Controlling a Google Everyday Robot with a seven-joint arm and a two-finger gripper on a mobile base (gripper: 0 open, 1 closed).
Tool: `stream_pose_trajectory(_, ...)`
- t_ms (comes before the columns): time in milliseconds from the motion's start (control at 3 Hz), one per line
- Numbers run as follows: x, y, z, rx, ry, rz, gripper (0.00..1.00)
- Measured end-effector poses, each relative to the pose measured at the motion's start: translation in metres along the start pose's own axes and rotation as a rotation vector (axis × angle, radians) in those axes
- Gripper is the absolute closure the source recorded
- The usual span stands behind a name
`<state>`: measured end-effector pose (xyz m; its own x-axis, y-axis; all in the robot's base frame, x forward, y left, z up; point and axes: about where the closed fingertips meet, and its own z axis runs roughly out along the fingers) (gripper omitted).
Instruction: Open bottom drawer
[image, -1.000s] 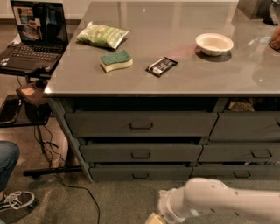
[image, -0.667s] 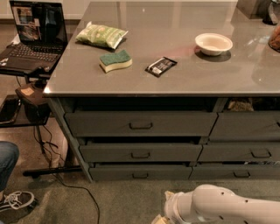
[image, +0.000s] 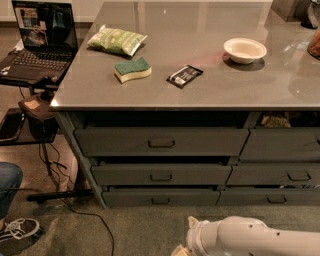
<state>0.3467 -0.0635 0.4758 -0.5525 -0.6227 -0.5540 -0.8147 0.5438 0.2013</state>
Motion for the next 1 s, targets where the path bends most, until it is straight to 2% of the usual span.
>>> stream_pose_trajectory(333,0.028,-0.011,-0.01,0.119,0.059,-0.082,0.0)
stream_pose_trajectory(667,0.038,-0.02,-0.03,0.186,0.084,-0.132,0.0)
stream_pose_trajectory(1000,0.038,-0.02,-0.03,0.186,0.084,-0.129,0.0)
